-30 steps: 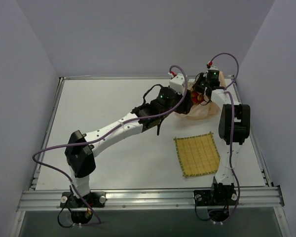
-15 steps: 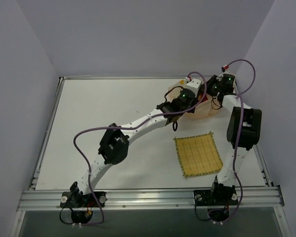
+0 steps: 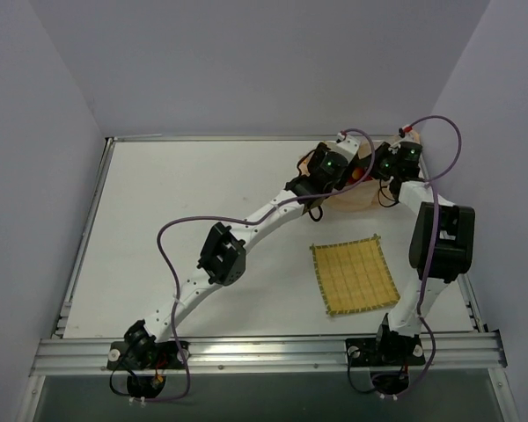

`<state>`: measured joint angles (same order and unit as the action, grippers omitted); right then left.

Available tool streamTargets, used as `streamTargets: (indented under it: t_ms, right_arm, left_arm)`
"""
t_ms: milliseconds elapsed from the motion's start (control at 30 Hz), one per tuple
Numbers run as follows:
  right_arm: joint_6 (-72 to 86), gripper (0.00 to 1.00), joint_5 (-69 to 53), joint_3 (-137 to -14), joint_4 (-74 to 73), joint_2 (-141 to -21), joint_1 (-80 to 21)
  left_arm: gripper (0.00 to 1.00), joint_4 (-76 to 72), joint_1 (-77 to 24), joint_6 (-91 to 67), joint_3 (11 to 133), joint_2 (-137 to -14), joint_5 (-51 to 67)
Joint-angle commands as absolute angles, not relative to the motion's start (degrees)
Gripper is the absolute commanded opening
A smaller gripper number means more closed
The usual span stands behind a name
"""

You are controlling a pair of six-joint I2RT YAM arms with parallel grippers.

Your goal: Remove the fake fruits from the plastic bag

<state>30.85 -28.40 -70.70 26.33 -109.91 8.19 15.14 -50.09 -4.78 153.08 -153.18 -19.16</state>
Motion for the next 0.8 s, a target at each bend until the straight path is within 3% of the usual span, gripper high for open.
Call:
streamTargets:
  t_ms: [0, 133, 233, 267, 367, 400, 433, 500, 767]
  right_arm:
    - [30.42, 0.09, -24.53, -67.17, 27.78, -103.28, 8.26]
    - [28.13, 0.17, -17.68, -62.94, 23.83, -98.53, 8.17]
    - [26.99, 0.31, -10.74, -59.86, 20.84, -95.28, 8.17]
    - [26.81, 0.40, -7.24, -57.94, 19.87, -93.88, 8.17]
    - [26.46, 0.52, -3.27, -55.03, 19.51, -93.34, 8.52]
    - [26.46, 0.52, -3.17, -55.11, 18.99, -93.86, 8.87]
    - [26.28, 0.53, -3.16, -55.37, 18.38, -94.56, 9.31]
    - [26.11, 0.53, -1.07, -55.37, 18.02, -95.89, 10.11]
    - [22.24, 0.55, -10.00, -64.76, 20.03, -105.46, 12.04]
  left_arm:
    - [0.67, 13.09, -47.90, 1.48, 156.00, -154.07, -20.92]
    - [0.71, 13.53, -46.06, 0.70, 154.87, -154.60, -19.25]
    - [0.70, 12.48, -44.56, -2.90, 151.27, -153.02, -17.41]
    - [0.67, 12.39, -44.04, -3.86, 150.48, -152.32, -16.53]
    - [0.45, 12.65, -43.07, -5.79, 147.58, -150.91, -13.73]
    - [0.38, 12.74, -42.98, -6.32, 145.92, -150.47, -13.02]
    - [0.20, 12.66, -42.89, -6.68, 144.77, -149.08, -12.31]
    - [0.05, 11.78, -42.89, -7.91, 141.78, -147.31, -10.82]
    - [0.02, -4.63, -42.98, -21.24, 111.06, -129.83, -1.07]
